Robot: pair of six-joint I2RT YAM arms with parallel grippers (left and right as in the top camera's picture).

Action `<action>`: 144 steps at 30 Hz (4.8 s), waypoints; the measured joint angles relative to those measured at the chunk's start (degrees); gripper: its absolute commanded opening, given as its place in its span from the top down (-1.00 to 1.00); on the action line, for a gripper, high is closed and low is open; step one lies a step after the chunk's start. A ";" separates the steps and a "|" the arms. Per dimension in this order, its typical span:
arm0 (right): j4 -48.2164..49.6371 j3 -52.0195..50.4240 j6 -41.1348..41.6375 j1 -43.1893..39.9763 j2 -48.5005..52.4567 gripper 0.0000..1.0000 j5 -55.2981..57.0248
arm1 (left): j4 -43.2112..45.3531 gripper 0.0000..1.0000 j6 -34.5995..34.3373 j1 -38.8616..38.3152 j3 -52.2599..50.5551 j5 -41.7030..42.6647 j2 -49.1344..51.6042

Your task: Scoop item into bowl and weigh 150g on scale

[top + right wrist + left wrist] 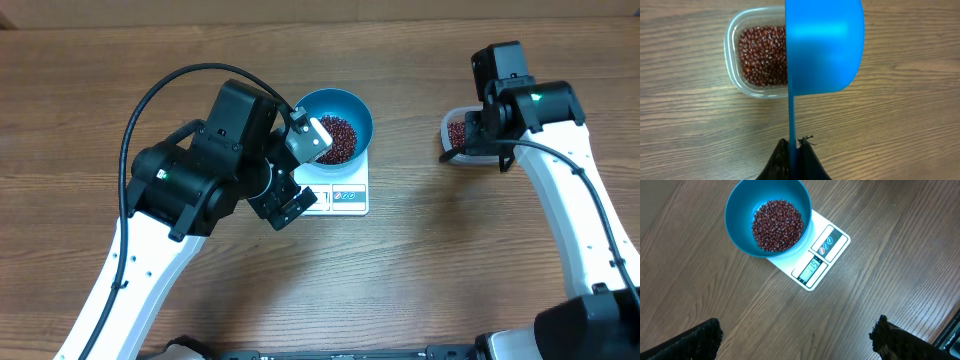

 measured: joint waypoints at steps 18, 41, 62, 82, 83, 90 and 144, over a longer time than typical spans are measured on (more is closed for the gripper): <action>0.74 -0.02 0.72 0.00 8.00 0.93 4.94 | 0.00 -0.99 0.00 0.00 0.00 0.00 0.00; 0.07 -0.02 2.29 0.00 12.68 0.93 9.14 | 0.00 -0.99 0.00 0.00 0.00 0.00 0.00; 1.42 -0.02 2.29 0.00 14.01 0.92 6.29 | 0.00 -0.99 0.00 0.00 0.00 0.00 0.00; 1.22 -0.02 2.36 0.09 17.33 0.92 1.33 | 0.00 -0.99 0.00 0.00 0.00 0.00 0.00; 1.25 -0.02 2.36 0.07 17.33 0.93 1.16 | 0.00 -0.99 0.00 0.00 0.00 0.00 0.00; 1.31 -0.02 2.51 0.07 17.33 0.92 0.46 | 0.00 -0.99 0.00 0.00 0.00 0.00 0.00; 4.59 -0.02 2.86 -7.80 12.15 0.92 -20.87 | 0.00 -0.99 0.00 0.00 0.00 0.00 0.00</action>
